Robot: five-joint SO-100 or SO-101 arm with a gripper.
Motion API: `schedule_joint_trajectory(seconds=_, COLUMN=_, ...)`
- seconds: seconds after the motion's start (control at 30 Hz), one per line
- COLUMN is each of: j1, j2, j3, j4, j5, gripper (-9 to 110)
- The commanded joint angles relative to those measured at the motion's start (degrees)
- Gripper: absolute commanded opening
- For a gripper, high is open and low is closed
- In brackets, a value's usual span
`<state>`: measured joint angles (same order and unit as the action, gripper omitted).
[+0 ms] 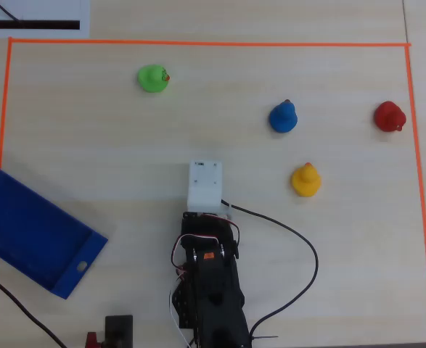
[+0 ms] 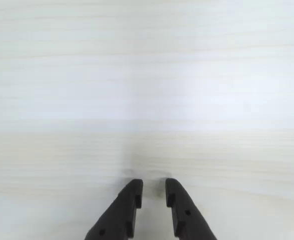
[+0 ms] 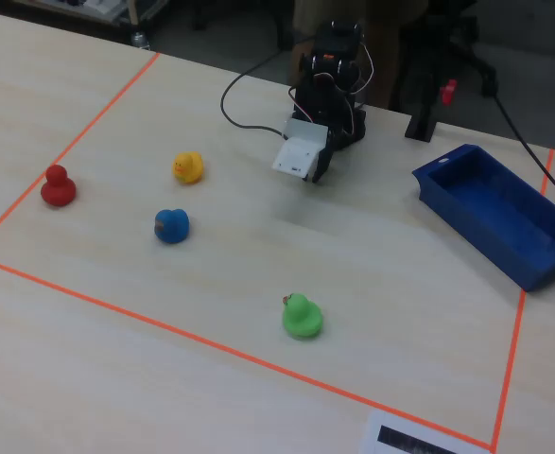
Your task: Grasp green duck and put it into box.
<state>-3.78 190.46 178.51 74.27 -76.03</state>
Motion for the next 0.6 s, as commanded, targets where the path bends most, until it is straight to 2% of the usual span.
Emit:
schedule_joint_trajectory(seconds=0.0, j1=-5.6, j2=-0.8, j3=-0.3, j4=1.0, j5=-1.1, gripper=3)
schedule_joint_trajectory(seconds=0.13, j1=-25.2, j2=-0.3, j3=-0.3, j4=1.4, j5=-0.4, gripper=4)
schedule_joint_trajectory(seconds=0.2, j1=-29.4, j2=1.9, j3=-0.3, j4=2.5, j5=-0.5, gripper=5)
schedule_joint_trajectory(seconds=0.57, j1=-29.4, j2=2.0, j3=-0.3, j4=2.2, j5=1.1, gripper=5)
